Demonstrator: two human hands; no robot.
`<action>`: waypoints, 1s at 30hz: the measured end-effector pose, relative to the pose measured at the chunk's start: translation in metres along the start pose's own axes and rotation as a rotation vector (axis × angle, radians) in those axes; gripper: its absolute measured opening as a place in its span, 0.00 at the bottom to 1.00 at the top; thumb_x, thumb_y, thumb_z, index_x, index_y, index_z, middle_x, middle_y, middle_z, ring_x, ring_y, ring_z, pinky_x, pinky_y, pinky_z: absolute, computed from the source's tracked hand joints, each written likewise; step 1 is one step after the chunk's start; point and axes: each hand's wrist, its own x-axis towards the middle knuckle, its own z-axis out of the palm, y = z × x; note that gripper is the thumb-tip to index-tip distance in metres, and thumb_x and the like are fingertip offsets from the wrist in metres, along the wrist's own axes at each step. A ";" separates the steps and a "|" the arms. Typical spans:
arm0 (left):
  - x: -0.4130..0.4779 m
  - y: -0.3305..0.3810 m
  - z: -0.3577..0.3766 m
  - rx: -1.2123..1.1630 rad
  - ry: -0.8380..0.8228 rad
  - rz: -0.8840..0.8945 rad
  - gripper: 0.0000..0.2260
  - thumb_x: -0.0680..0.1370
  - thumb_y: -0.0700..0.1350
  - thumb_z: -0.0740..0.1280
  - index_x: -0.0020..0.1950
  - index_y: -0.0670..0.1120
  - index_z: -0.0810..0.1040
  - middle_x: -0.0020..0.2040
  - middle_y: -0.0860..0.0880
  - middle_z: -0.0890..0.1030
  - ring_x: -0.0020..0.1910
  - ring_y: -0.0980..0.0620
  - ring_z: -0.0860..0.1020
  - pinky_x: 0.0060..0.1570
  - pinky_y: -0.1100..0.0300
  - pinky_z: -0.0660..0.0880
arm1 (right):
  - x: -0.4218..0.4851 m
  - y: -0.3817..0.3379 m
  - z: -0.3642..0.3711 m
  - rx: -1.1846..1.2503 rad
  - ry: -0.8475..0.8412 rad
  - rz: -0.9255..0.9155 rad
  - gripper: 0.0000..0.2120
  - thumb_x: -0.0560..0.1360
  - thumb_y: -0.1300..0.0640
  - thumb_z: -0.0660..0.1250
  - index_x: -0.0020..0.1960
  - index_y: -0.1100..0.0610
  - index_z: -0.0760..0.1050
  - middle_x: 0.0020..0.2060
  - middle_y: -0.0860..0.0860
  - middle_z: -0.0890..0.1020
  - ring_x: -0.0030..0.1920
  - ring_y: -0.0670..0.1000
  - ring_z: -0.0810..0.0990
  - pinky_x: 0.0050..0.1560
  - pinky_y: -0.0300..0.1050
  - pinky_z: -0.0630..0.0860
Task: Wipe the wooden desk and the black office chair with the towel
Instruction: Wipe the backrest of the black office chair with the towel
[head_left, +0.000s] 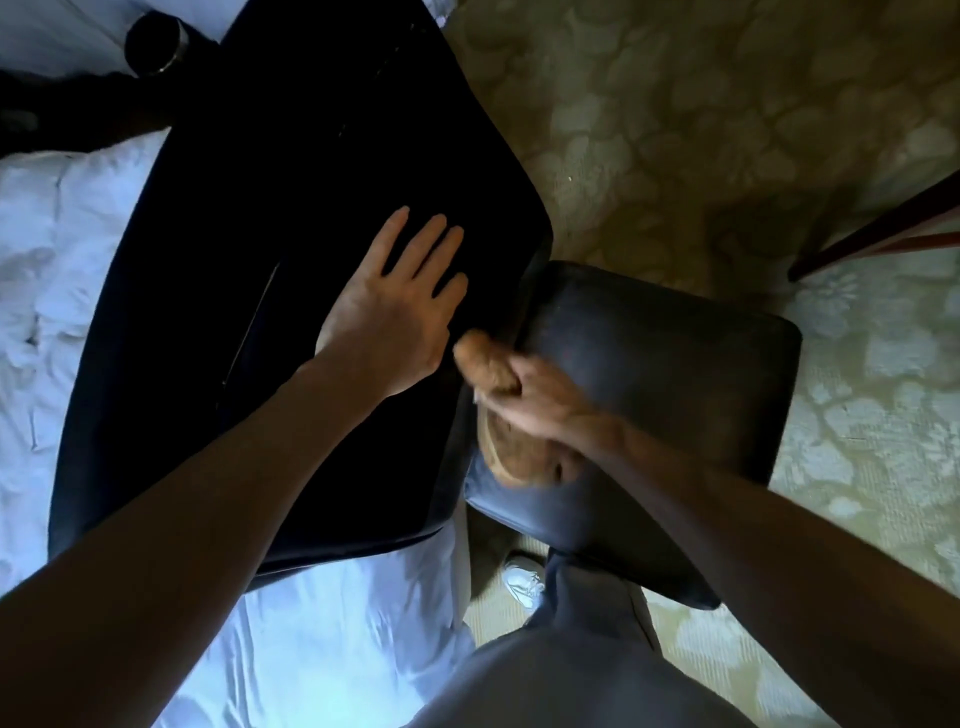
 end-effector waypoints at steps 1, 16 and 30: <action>-0.001 0.001 -0.002 0.013 -0.007 0.005 0.28 0.81 0.56 0.47 0.80 0.51 0.64 0.84 0.40 0.52 0.83 0.39 0.47 0.79 0.37 0.46 | -0.013 0.003 0.006 -0.005 -0.048 -0.001 0.19 0.76 0.47 0.72 0.64 0.52 0.79 0.55 0.50 0.85 0.58 0.53 0.83 0.59 0.46 0.78; 0.002 0.003 -0.003 -0.032 -0.001 -0.026 0.25 0.81 0.55 0.52 0.78 0.53 0.68 0.84 0.43 0.54 0.83 0.42 0.48 0.80 0.39 0.43 | 0.065 -0.024 -0.102 0.218 0.434 -0.033 0.23 0.72 0.50 0.67 0.66 0.52 0.78 0.54 0.52 0.85 0.58 0.55 0.83 0.60 0.51 0.78; -0.012 0.012 -0.008 0.057 0.000 0.011 0.25 0.80 0.60 0.53 0.75 0.56 0.71 0.84 0.42 0.53 0.83 0.40 0.48 0.81 0.42 0.43 | -0.083 0.021 0.091 0.126 0.042 -0.107 0.29 0.68 0.37 0.64 0.64 0.51 0.80 0.54 0.51 0.86 0.55 0.55 0.84 0.57 0.47 0.79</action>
